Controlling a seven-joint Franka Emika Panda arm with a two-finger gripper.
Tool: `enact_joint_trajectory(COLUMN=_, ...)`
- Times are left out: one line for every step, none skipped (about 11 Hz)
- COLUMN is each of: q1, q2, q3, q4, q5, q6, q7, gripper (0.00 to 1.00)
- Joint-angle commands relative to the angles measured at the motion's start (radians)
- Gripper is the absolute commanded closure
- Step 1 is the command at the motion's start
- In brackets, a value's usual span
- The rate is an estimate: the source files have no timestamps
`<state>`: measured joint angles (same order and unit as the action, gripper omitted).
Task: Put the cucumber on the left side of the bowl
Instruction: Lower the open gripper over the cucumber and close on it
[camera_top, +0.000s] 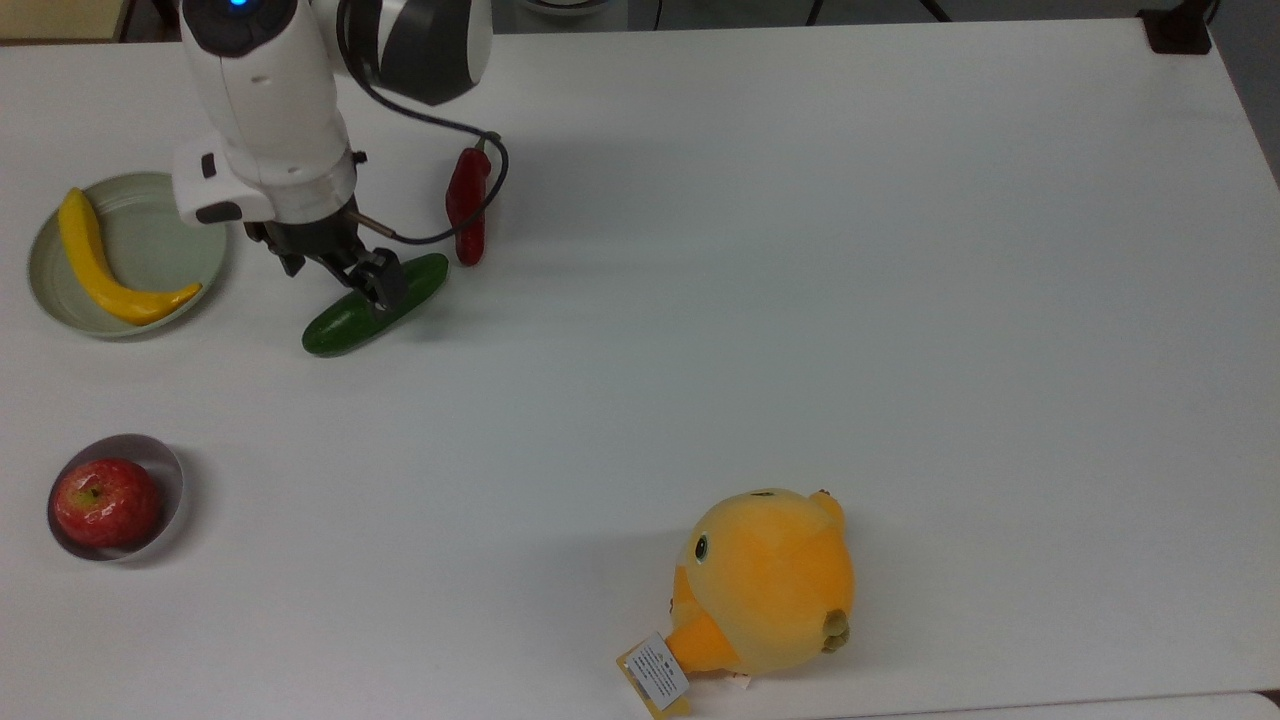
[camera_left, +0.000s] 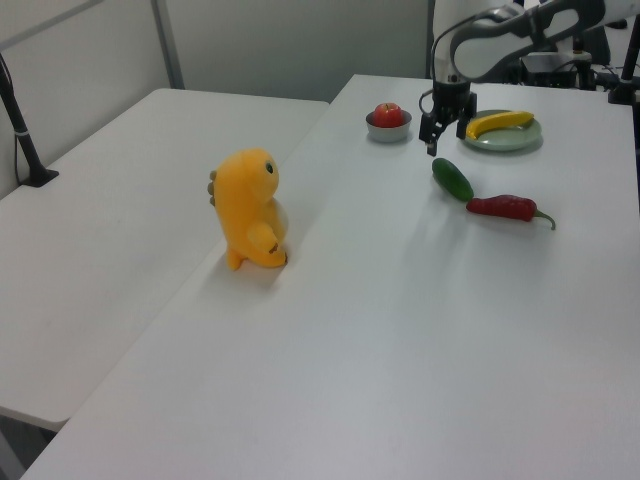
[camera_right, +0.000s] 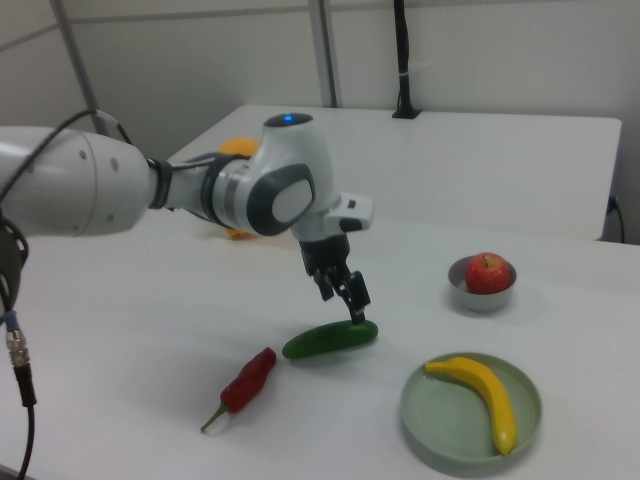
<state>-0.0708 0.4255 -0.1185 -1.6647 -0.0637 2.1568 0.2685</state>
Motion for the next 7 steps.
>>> enact_joint_trajectory(q1=0.013, q2=0.041, q3=-0.016, q4=-0.021, q5=-0.024, q6=0.046, q7=0.037, gripper=0.0)
enact_joint_trajectory(q1=0.013, q2=0.05, q3=-0.016, q4=-0.024, q5=-0.031, q6=0.046, q7=0.037, gripper=0.0)
enact_joint_trajectory(q1=0.013, q2=0.053, q3=-0.016, q4=-0.033, q5=-0.031, q6=0.046, q7=0.037, gripper=0.0)
enact_joint_trajectory(q1=0.013, q2=0.053, q3=-0.016, q4=-0.036, q5=-0.031, q6=0.044, q7=0.038, gripper=0.06)
enact_joint_trajectory(q1=0.013, q2=0.053, q3=-0.016, q4=-0.037, q5=-0.031, q6=0.044, q7=0.038, gripper=0.15)
enact_joint_trajectory(q1=0.013, q2=0.053, q3=-0.016, q4=-0.037, q5=-0.031, q6=0.044, q7=0.038, gripper=0.22)
enact_joint_trajectory(q1=0.011, q2=0.053, q3=-0.016, q4=-0.037, q5=-0.031, q6=0.046, q7=0.037, gripper=0.34)
